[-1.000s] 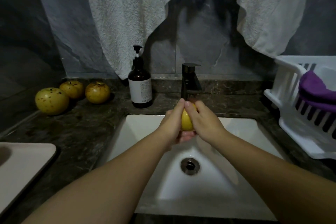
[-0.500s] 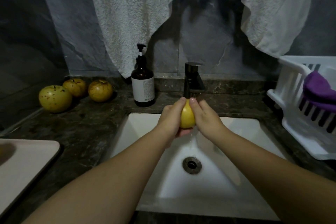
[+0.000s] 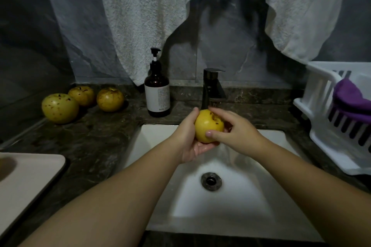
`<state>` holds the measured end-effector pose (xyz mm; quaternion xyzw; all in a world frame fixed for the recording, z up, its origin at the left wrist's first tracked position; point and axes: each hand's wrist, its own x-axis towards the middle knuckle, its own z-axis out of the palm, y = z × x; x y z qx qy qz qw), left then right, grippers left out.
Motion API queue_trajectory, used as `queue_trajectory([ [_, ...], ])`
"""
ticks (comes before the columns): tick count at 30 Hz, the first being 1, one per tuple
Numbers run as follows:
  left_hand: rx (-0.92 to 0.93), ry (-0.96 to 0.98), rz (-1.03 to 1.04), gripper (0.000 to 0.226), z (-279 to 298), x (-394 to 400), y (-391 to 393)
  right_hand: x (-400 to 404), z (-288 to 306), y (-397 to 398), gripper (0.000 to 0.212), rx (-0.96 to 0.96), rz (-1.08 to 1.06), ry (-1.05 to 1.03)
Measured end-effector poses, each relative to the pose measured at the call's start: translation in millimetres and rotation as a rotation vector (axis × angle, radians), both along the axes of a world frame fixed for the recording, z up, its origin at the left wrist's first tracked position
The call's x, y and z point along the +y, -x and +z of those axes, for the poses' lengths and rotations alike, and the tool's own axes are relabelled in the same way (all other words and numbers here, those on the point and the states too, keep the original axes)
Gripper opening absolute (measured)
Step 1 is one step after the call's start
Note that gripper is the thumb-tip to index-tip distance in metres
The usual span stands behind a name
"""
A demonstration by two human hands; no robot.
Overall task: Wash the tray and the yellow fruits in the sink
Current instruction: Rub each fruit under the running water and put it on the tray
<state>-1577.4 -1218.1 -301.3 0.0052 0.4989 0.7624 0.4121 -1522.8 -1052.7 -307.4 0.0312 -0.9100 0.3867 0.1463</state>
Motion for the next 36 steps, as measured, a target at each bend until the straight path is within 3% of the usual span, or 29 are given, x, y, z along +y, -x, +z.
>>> queue_trajectory([
  [5, -0.056, -0.033, 0.053, 0.070, -0.7, 7.1, -0.9, 5.3, 2.7, -7.4, 0.047, 0.159, -0.047, -0.078],
  [9, -0.069, 0.012, -0.002, 0.077, -3.1, 9.7, -0.9, 9.9, 6.4, -8.8, 0.038, 0.121, -0.099, -0.121],
  [19, -0.106, -0.108, 0.032, 0.078, -7.2, 12.3, -0.1, 4.8, 8.2, -7.7, 0.040, 0.106, -0.094, -0.228],
  [23, -0.133, -0.144, 0.035, 0.078, -5.8, 12.2, 0.9, 0.3, 11.1, -3.7, 0.053, 0.065, -0.085, -0.267],
  [28, -0.084, -0.076, -0.005, 0.067, -6.7, 9.6, -2.2, -3.6, 7.8, 0.1, 0.067, -0.064, -0.157, -0.217],
  [32, -0.064, -0.066, 0.006, 0.070, -4.9, 9.2, -3.6, -2.1, 9.8, -0.2, 0.076, -0.006, -0.149, -0.249],
  [36, 0.027, 0.085, -0.017, 0.074, -4.6, 6.4, -4.0, -3.0, 10.6, -2.5, 0.069, -0.034, -0.159, -0.233],
])
